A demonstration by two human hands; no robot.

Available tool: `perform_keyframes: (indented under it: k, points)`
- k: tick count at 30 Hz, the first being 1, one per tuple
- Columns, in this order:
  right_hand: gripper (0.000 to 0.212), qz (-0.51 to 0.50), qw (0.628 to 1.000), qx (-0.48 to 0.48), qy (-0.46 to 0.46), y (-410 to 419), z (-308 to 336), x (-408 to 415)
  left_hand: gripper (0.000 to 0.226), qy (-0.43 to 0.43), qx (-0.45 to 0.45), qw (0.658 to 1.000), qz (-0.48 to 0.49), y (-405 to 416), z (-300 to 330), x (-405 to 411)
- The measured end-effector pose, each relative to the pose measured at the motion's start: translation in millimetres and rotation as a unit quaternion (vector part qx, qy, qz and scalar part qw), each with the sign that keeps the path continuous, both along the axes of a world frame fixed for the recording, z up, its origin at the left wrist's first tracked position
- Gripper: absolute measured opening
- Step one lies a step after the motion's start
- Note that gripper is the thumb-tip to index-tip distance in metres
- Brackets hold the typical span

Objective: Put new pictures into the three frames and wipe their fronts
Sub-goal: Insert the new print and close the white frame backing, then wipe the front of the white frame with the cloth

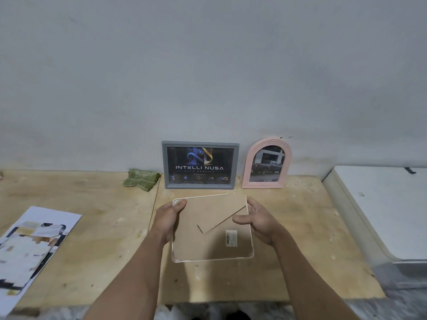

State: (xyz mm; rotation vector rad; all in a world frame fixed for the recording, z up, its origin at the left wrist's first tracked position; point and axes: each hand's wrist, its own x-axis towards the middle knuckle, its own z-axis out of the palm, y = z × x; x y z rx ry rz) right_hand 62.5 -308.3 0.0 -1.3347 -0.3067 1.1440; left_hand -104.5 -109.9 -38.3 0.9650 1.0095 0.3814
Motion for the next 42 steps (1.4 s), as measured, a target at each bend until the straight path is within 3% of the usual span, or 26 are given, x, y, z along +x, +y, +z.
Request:
perform_keyframes:
  k: [4,7,10,12,14,17,19,21,23,25,28,35,39,42]
  points:
    - [0.063,-0.017,0.997,-0.007,-0.068,12,24,-1,0.019,0.027,0.053,0.998,0.0,-4,16,5]
    - [0.06,-0.001,0.979,-0.012,-0.204,19,44,-4,0.032,0.091,0.053,0.993,-0.044,-16,39,12]
    - [0.05,0.031,0.895,0.004,-0.445,22,58,-18,0.058,0.025,-0.046,0.998,-0.04,-28,67,18]
    - [0.049,0.094,0.818,0.04,-0.566,22,53,-28,0.058,-0.002,-0.045,0.998,-0.053,-34,82,23]
    - [0.055,0.148,0.771,0.043,-0.618,21,41,-34,0.039,0.0,-0.02,0.999,-0.025,-40,94,26]
    - [0.061,0.229,0.731,0.049,-0.641,19,39,-35,0.024,0.003,-0.02,0.999,0.029,-46,100,19]
    - [0.062,0.224,0.767,0.05,-0.599,16,46,-34,0.022,0.007,-0.011,0.998,0.055,-48,98,7]
    - [0.06,0.093,0.817,0.0,-0.57,16,51,-30,0.02,0.006,0.001,0.998,0.061,-49,94,-6]
    - [0.051,-0.033,0.835,-0.122,-0.536,15,54,-25,0.017,0.0,0.014,0.999,0.05,-53,91,-16]
    - [0.054,-0.041,0.866,-0.211,-0.452,17,54,-22,0.02,-0.018,0.014,0.999,0.038,-57,88,-23]
    - [0.06,-0.04,0.904,-0.205,-0.372,24,47,-23,0.023,-0.042,0.008,0.999,0.029,-61,85,-29]
    - [0.063,-0.082,0.897,-0.205,-0.384,49,22,-50,0.023,-0.004,0.088,0.994,0.069,-54,76,-38]
    - [0.061,-0.072,0.894,-0.204,-0.392,76,8,-68,0.03,0.172,0.223,0.957,0.065,-37,64,-54]
    - [0.062,-0.048,0.895,-0.202,-0.394,107,-2,-87,0.036,0.244,0.23,0.939,0.077,-11,53,-76]
